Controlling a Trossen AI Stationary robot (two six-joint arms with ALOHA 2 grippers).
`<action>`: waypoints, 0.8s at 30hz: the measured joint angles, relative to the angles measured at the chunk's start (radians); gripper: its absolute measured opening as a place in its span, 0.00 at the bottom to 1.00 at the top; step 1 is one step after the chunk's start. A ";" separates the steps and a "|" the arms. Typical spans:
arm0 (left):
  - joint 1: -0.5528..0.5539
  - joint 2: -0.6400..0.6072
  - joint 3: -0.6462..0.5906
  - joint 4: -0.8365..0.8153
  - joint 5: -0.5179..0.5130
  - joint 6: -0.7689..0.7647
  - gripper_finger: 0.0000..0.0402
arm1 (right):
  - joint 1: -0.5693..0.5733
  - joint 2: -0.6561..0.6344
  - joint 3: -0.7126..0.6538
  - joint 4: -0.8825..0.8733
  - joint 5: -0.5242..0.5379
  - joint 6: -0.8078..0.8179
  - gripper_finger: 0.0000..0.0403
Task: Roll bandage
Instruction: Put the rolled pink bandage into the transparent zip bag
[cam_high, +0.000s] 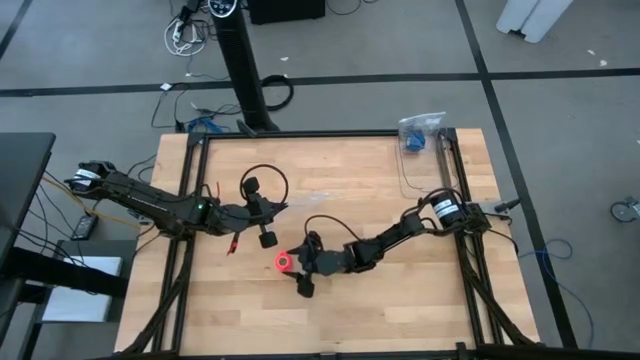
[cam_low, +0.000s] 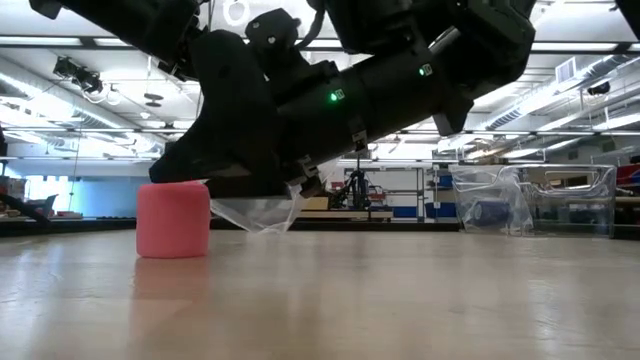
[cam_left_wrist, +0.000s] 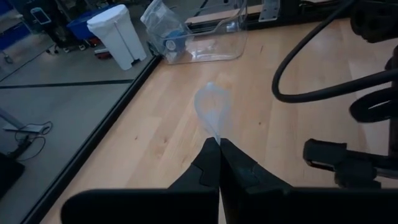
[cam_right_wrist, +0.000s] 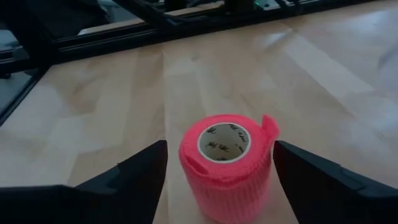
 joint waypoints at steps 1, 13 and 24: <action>0.000 0.000 0.000 0.000 0.000 0.000 0.00 | -0.002 0.000 0.000 0.000 -0.005 0.000 0.73; 0.000 0.000 0.000 0.004 0.002 0.000 0.00 | -0.011 0.000 0.000 0.002 -0.075 -0.030 0.76; 0.000 0.000 0.000 0.005 0.003 -0.003 0.00 | -0.023 0.000 0.010 -0.044 -0.077 -0.071 0.70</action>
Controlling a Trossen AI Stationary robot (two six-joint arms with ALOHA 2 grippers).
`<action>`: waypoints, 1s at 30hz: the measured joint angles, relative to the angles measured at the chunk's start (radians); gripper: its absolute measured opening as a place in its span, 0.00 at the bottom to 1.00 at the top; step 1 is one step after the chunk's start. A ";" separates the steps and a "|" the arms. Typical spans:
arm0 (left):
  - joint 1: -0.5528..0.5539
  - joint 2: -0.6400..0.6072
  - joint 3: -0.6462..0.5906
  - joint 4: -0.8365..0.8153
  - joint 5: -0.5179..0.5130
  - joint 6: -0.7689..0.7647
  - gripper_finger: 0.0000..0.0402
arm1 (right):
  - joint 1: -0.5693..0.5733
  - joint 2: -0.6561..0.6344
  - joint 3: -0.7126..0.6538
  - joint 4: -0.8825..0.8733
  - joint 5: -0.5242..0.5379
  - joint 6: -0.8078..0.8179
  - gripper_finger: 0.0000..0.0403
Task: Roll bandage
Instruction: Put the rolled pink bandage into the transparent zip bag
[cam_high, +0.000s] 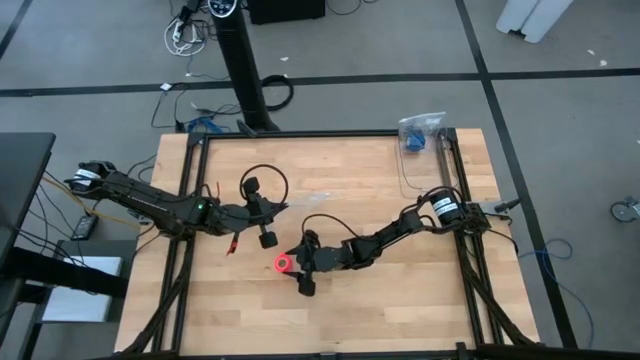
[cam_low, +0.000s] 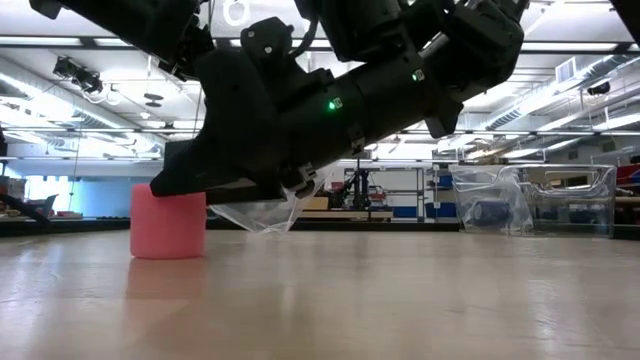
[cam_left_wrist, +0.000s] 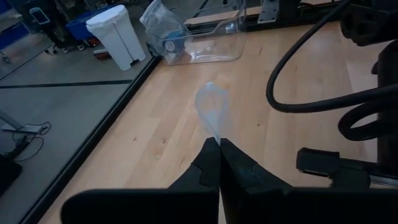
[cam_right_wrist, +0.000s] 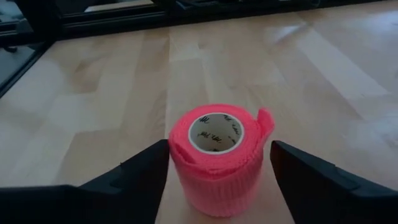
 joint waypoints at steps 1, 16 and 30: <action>0.000 0.000 0.000 0.000 0.000 0.000 0.00 | -0.001 0.000 0.000 -0.004 0.000 0.000 0.68; -0.001 0.000 0.000 0.000 0.000 -0.006 0.00 | 0.028 -0.062 0.000 -0.087 -0.031 -0.049 0.32; -0.002 0.000 0.000 0.009 0.056 -0.027 0.00 | 0.173 -0.507 0.001 -0.443 0.508 -0.360 0.31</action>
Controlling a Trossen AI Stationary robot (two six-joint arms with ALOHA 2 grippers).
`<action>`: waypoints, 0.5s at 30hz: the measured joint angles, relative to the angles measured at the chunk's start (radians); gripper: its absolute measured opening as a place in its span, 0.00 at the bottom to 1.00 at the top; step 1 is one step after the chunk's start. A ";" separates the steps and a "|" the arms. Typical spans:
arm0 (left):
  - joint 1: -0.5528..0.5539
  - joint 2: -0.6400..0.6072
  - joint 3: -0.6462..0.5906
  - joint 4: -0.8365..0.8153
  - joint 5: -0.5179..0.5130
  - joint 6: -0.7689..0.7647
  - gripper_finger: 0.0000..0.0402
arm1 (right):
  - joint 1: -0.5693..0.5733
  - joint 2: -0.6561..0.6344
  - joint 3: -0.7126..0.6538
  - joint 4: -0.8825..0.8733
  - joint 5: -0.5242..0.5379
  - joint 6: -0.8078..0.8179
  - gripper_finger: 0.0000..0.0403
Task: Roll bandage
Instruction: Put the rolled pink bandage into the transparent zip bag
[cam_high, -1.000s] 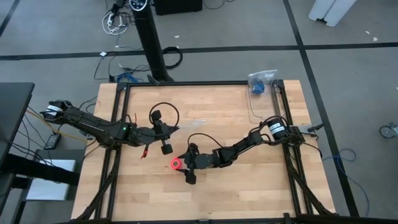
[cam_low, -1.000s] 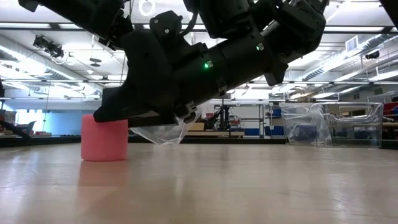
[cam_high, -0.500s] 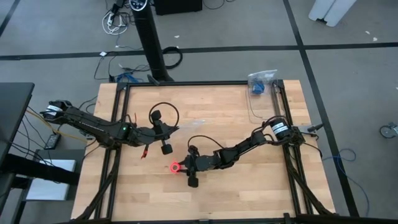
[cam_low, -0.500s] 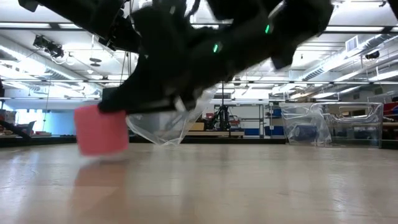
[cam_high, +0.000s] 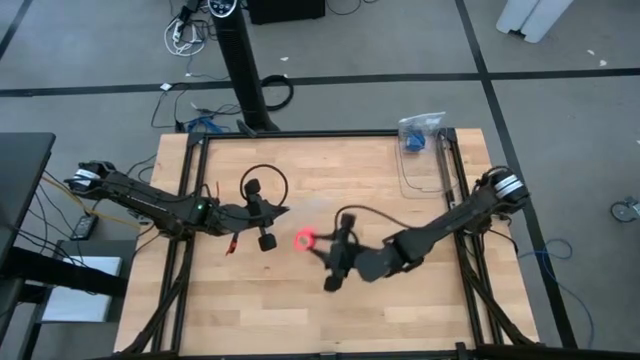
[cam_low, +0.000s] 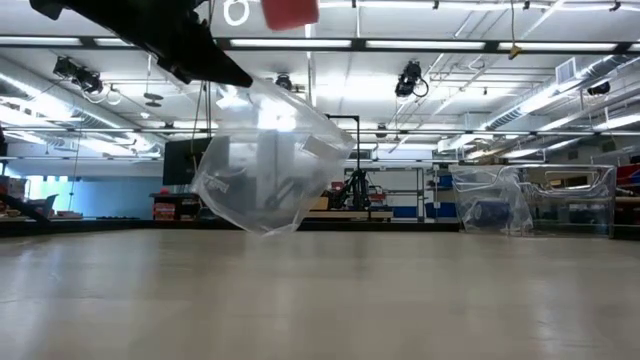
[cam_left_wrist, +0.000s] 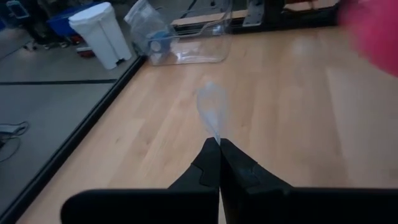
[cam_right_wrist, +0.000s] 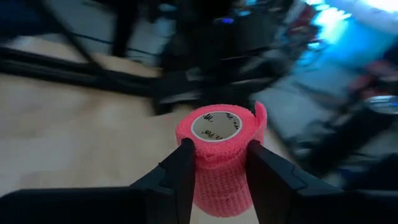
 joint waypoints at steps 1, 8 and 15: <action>-0.003 0.000 0.000 0.006 0.009 0.000 0.00 | -0.006 -0.016 0.000 -0.004 0.032 -0.028 0.31; -0.032 0.000 0.000 0.032 0.016 0.024 0.00 | -0.069 -0.036 0.000 -0.032 0.126 -0.251 0.31; -0.038 0.000 0.000 0.034 0.015 0.023 0.00 | -0.140 -0.001 -0.002 -0.140 0.040 -0.157 0.31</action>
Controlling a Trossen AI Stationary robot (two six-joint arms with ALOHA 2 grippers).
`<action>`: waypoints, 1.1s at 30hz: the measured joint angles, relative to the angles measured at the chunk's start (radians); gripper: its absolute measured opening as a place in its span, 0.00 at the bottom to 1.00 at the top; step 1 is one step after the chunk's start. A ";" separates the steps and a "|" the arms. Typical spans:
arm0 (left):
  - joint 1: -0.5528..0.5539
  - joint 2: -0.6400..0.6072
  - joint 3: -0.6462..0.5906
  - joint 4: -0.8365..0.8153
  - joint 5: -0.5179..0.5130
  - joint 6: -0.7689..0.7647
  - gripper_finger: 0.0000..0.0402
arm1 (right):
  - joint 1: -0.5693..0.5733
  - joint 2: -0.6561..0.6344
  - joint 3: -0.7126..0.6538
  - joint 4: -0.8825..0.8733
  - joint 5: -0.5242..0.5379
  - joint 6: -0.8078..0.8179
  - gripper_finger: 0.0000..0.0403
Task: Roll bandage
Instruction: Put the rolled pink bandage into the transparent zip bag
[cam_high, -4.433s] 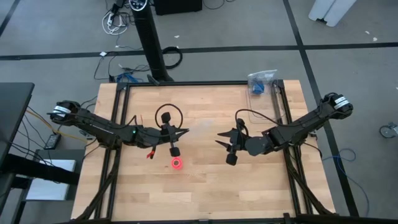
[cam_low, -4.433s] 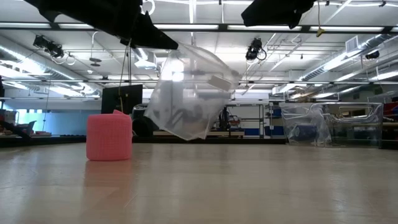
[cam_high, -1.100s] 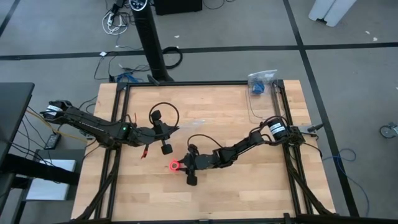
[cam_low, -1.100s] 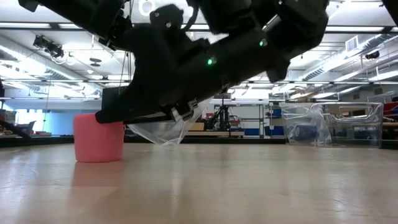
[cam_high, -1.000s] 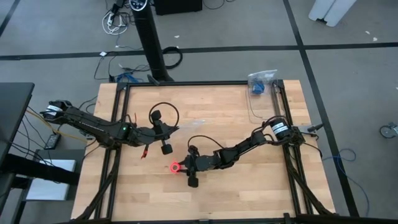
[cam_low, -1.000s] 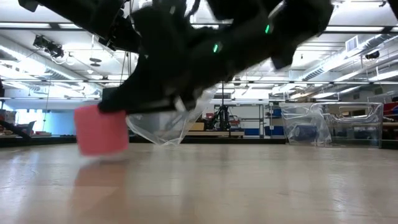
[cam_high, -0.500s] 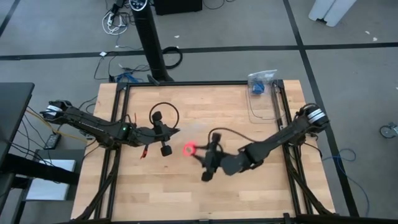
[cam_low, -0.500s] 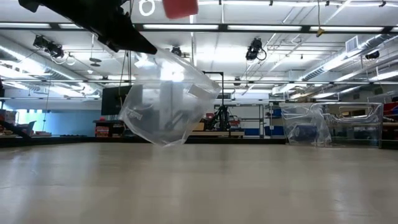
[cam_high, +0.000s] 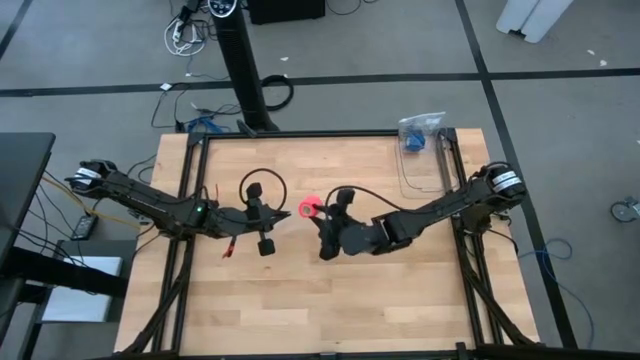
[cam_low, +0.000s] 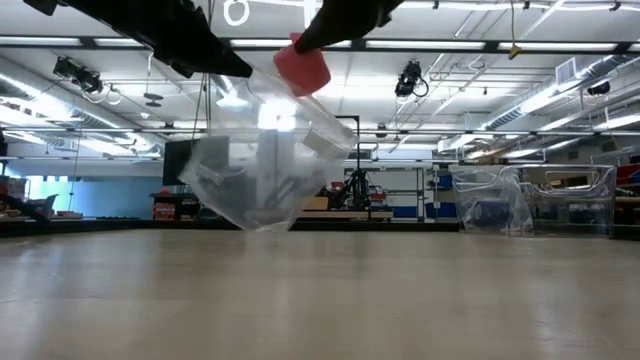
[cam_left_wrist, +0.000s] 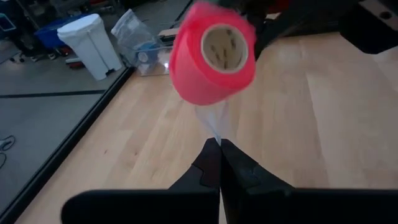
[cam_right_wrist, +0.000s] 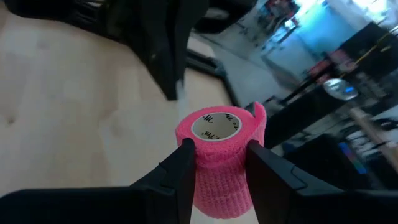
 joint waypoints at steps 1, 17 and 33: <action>0.000 0.000 0.000 0.001 -0.002 0.000 0.00 | -0.005 0.000 0.000 -0.016 -0.021 0.028 0.31; -0.011 0.000 0.000 0.081 -0.010 0.026 0.00 | -0.070 0.032 0.000 -0.052 -0.187 0.232 0.31; -0.020 0.000 0.000 0.080 -0.003 0.004 0.00 | -0.072 0.031 0.000 0.200 -0.139 0.096 0.24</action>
